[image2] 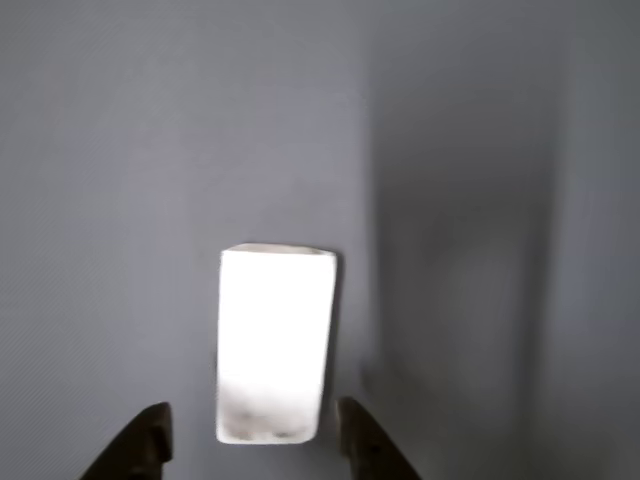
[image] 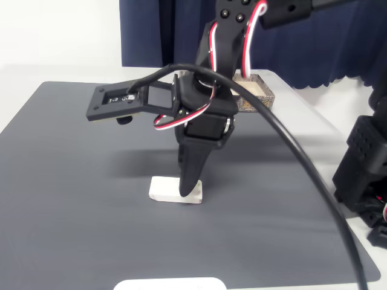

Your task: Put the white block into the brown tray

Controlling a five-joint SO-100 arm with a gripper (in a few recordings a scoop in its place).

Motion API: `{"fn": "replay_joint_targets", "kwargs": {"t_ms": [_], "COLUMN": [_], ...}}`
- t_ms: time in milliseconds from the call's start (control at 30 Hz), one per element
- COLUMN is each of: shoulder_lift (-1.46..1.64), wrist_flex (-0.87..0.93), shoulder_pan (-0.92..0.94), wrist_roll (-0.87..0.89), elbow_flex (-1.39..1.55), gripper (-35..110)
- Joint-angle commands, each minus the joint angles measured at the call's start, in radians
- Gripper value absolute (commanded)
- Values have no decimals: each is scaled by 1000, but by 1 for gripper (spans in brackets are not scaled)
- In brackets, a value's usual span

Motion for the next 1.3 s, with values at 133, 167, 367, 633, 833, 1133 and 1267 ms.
{"fn": "replay_joint_targets", "kwargs": {"t_ms": [133,167,367,633,833,1133,1267], "shoulder_lift": [15,12,-18,-75,-106,-130,-135], "wrist_flex": [3,2,-12,-34,-34,-34,-34], "shoulder_pan": [11,11,8,-2,-9,-18,-18], "wrist_roll": [26,28,32,38,38,48,49], "elbow_flex": [-43,-43,-48,-60,-77,-92,-92], "gripper": [40,40,40,38,37,36,36]}}
